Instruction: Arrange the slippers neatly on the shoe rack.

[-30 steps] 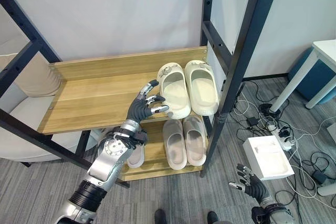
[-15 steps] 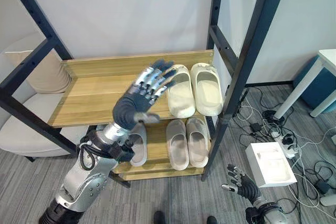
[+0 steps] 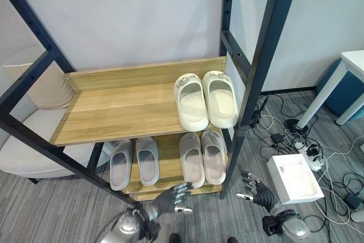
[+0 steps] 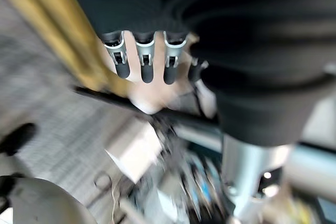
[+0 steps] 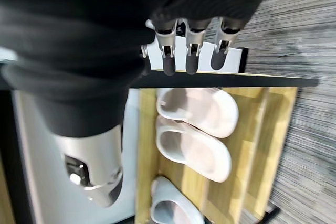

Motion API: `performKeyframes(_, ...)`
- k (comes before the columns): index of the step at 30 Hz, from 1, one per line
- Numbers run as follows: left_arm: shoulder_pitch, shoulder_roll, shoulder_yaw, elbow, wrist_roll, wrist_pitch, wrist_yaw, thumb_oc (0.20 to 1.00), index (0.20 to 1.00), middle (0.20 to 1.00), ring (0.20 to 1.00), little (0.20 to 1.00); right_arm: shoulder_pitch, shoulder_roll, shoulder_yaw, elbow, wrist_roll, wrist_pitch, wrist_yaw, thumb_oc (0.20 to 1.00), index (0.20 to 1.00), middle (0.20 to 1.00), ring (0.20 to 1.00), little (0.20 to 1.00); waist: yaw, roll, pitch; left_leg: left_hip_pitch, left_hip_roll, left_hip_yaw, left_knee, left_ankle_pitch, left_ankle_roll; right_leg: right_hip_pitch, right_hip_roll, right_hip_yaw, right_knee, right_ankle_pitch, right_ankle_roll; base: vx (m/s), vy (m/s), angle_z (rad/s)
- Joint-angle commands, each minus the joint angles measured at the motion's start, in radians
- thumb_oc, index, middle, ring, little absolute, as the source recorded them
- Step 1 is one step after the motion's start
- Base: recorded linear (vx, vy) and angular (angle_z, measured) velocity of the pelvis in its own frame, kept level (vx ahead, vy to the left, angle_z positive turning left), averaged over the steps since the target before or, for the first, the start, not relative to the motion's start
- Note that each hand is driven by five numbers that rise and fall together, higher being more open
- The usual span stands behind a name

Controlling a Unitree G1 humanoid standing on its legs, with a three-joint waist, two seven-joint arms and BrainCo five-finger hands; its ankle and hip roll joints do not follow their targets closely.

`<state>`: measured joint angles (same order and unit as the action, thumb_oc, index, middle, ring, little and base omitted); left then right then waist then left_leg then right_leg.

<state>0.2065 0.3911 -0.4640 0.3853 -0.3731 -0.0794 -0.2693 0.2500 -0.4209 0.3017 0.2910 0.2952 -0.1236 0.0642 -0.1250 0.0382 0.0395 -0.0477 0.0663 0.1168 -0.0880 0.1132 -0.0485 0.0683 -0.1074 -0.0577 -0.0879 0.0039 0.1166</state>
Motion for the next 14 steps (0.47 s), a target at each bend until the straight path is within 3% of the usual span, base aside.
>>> performKeyframes(1,-0.096,-0.04,0.07,0.048,-0.075,-0.028,0.123,1.0,1.0,1.0,1.0,1.0,-0.034,0.025,-0.007,-0.017,0.014,-0.041,-0.044,1.0,1.0,1.0,1.0,1.0,0.013,-0.038,0.017,0.084,0.036,-0.006,0.001,-0.12,-0.02,-0.05,-0.022,-0.01,0.005,0.01,0.032,0.0,0.0,0.0)
performKeyframes(5,-0.089,-0.125,0.17,0.22,-0.145,-0.018,0.204,1.0,1.0,1.0,1.0,1.0,-0.047,0.052,-0.022,0.023,0.01,-0.037,-0.085,1.0,1.0,1.0,1.0,1.0,0.016,-0.044,0.021,0.085,0.037,-0.003,0.001,-0.116,-0.019,-0.049,-0.021,-0.006,0.005,0.011,0.027,0.0,0.0,0.0)
performKeyframes(14,-0.136,-0.159,0.293,0.448,-0.077,-0.035,0.289,1.0,1.0,1.0,1.0,1.0,-0.086,0.076,-0.038,0.15,-0.016,-0.036,-0.138,1.0,1.0,1.0,1.0,1.0,0.018,-0.049,0.021,0.09,0.038,0.0,0.001,-0.117,-0.021,-0.043,-0.022,-0.005,0.002,0.01,0.025,0.0,0.0,0.0)
